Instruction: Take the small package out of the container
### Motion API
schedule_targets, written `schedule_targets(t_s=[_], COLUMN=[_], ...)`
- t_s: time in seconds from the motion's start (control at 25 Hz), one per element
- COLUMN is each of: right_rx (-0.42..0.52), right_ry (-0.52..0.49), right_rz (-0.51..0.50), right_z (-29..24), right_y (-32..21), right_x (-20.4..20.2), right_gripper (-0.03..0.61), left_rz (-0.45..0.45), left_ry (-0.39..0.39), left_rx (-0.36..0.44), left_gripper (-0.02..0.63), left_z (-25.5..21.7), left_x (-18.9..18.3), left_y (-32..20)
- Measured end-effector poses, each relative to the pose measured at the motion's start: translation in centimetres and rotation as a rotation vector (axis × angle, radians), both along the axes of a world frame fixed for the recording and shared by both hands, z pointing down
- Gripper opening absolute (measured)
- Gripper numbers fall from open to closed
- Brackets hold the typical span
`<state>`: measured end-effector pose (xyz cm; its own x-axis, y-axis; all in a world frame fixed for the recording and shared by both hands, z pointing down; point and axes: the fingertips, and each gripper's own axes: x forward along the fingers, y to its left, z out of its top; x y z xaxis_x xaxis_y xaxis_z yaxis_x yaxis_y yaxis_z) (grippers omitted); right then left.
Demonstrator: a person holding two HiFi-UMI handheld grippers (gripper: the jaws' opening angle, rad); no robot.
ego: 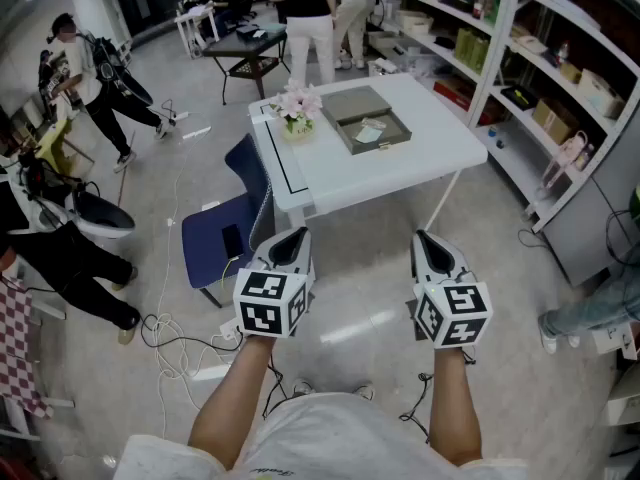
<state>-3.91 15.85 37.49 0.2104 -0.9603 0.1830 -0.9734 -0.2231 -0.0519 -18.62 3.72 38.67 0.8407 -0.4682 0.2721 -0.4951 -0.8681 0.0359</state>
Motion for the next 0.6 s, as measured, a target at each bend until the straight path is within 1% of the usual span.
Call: schedule_targets(t_s=[0.24, 0.6], right_rx=[-0.001, 0.001], right_ry=[-0.021, -0.026], right_rz=[0.002, -0.046], right_z=[0.4, 0.7], right_y=[0.8, 1.5], right_x=[1.5, 4.0], right_gripper=[0.003, 0.003], left_rz=[-0.003, -0.031], left_ry=[-0.003, -0.001], left_rx=[0.001, 0.0], left_gripper=[0.003, 0.003], left_z=[0.1, 0.0], left_x=[1.4, 4.4], left_y=[1.0, 2.7])
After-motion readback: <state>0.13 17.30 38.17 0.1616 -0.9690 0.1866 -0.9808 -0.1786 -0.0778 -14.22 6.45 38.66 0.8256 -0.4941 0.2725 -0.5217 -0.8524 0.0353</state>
